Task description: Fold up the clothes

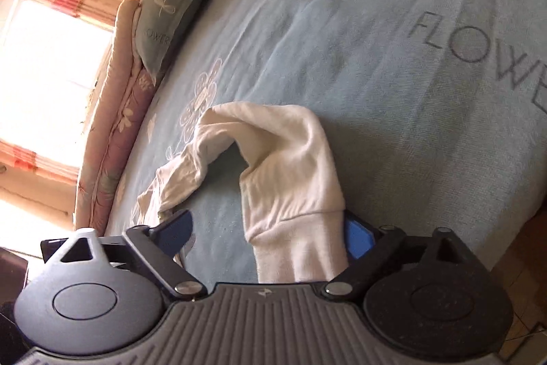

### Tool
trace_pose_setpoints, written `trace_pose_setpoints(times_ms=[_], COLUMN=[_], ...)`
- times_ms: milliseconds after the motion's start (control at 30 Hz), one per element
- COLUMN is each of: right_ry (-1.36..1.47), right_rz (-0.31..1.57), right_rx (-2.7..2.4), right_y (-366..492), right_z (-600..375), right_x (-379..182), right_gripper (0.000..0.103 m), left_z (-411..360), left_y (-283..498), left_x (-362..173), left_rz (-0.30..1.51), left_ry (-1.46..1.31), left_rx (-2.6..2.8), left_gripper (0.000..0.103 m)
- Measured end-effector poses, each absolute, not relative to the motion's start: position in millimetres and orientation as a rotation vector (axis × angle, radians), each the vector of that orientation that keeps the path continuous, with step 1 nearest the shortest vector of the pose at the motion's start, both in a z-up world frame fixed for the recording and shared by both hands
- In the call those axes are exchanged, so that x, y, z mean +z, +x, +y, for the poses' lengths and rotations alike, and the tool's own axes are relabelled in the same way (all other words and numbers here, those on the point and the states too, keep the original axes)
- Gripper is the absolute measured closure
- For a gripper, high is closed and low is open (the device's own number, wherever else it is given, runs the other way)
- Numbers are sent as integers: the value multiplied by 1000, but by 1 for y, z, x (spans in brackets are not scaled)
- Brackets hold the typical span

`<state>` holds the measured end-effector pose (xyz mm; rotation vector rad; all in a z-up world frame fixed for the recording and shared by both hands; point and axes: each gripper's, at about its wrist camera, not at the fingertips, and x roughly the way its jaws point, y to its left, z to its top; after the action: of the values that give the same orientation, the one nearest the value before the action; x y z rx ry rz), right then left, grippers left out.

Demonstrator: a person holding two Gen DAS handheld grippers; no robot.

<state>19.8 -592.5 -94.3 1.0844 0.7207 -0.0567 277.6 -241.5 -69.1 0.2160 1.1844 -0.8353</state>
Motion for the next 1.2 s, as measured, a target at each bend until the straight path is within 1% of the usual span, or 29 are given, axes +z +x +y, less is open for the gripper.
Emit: trace_pose_setpoints(times_ms=[33, 67, 100, 133, 167, 233, 300, 533, 733, 833, 900, 967, 1033, 1100, 1200], right_ry=[1094, 1101, 1091, 1077, 1057, 1014, 908, 551, 308, 230, 254, 300, 383, 484, 684], right_rz=[730, 742, 771, 803, 831, 884, 942, 1038, 1078, 1045, 1037, 1019, 995, 967, 925], right_rx=[-71, -87, -107, -127, -132, -136, -120, -122, -160, -180, -217, -278, -300, -318, -333], right_y=[18, 17, 17, 18, 21, 29, 43, 83, 114, 126, 132, 130, 123, 115, 101], right_z=[-596, -599, -601, -603, -604, -606, -603, -627, -667, -678, -687, -692, -692, -689, -684], right_x=[-95, -96, -96, -95, -92, -87, -75, -21, 13, 27, 26, 21, 12, 0, -26], right_gripper=[30, 45, 63, 74, 92, 92, 92, 93, 93, 92, 80, 75, 74, 70, 69], left_z=[-242, -243, -244, -245, -245, -245, -245, -242, -241, -239, -238, -238, -238, -237, -235], left_y=[276, 274, 273, 272, 272, 272, 273, 277, 276, 277, 278, 278, 277, 276, 276], left_x=[-69, -70, -70, -70, -70, -71, -71, -71, -71, -71, -71, -71, -70, -70, -70], left_rz=[1177, 1171, 1166, 1164, 1163, 1164, 1171, 1188, 1184, 1187, 1188, 1186, 1182, 1179, 1172], left_ry=[227, 238, 249, 256, 259, 263, 256, 219, 204, 191, 183, 176, 173, 168, 160], left_rx=[-832, -829, -826, -824, -823, -822, -824, -826, -830, -835, -835, -833, -831, -829, -827], left_gripper=[1, 1, 1, 1, 1, 1, 1, 1, 1, 1, 1, 1, 1, 1, 1])
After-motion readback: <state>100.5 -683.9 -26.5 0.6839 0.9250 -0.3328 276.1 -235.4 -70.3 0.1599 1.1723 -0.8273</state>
